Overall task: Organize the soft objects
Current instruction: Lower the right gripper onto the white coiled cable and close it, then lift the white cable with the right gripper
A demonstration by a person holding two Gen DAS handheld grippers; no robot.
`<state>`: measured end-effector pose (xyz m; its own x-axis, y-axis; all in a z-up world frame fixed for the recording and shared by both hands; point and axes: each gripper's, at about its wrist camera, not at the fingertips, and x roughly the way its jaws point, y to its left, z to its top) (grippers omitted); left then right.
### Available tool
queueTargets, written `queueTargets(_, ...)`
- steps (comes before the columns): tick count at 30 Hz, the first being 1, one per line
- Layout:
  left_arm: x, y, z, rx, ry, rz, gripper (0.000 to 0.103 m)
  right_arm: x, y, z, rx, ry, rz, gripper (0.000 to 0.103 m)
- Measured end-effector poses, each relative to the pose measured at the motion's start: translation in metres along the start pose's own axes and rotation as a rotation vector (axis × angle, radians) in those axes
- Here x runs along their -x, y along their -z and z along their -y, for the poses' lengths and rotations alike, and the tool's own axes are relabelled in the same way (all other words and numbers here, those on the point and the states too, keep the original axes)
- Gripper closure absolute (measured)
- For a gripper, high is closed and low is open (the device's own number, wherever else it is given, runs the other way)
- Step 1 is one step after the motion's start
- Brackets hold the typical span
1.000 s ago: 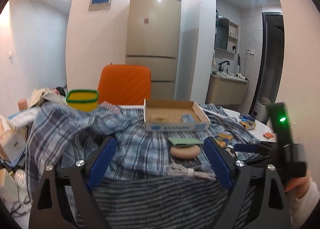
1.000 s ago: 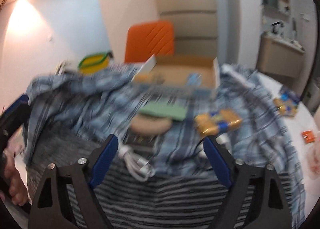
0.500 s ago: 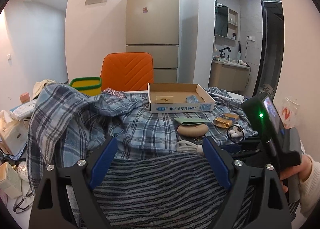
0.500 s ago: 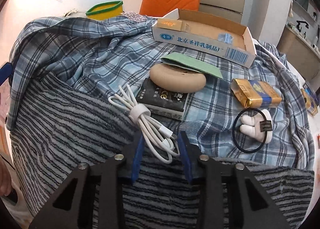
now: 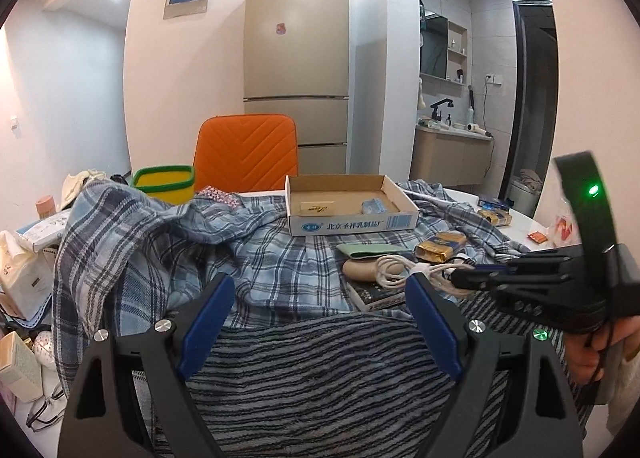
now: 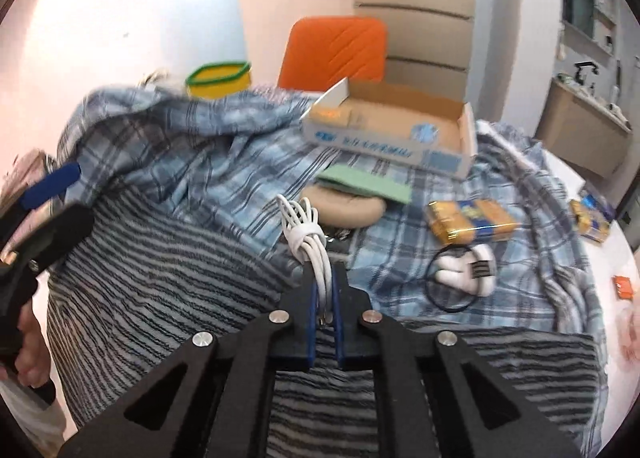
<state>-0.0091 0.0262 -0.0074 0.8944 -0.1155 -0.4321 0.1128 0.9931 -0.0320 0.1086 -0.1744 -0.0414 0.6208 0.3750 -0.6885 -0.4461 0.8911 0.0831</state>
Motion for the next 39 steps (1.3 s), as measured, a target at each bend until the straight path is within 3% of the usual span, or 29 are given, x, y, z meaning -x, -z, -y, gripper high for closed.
queueTargets(6, 0.003, 0.002, 0.006, -0.002, 0.021, -0.006, 0.014, 0.020, 0.014, 0.007, -0.034, -0.007, -0.008, 0.097)
queueTargets(14, 0.005, 0.007, 0.011, -0.007, 0.027, -0.015, 0.014, 0.000, 0.029, 0.001, 0.003, -0.022, -0.099, 0.093)
queueTargets(30, -0.001, 0.014, -0.004, -0.014, 0.019, -0.058, 0.014, -0.037, 0.012, 0.002, 0.060, -0.022, -0.178, 0.085)
queueTargets(31, -0.001, 0.015, -0.004, -0.016, 0.017, -0.058, 0.014, -0.038, 0.010, 0.002, 0.062, -0.021, -0.180, 0.083)
queueTargets(32, -0.002, 0.015, -0.004, -0.018, 0.017, -0.058, 0.014, -0.039, 0.009, 0.002, 0.065, -0.018, -0.180, 0.073)
queueTargets(33, -0.002, 0.015, -0.004, -0.019, 0.018, -0.059, 0.014, -0.040, 0.008, 0.002, 0.068, -0.013, -0.175, 0.056)
queueTargets(34, -0.003, 0.015, -0.005, -0.020, 0.019, -0.059, 0.014, -0.039, 0.007, 0.001, 0.075, -0.007, -0.164, 0.048)
queueTargets(39, -0.006, 0.014, -0.005, -0.015, 0.022, -0.061, 0.014, -0.046, 0.001, 0.000, 0.099, 0.014, -0.163, 0.046)
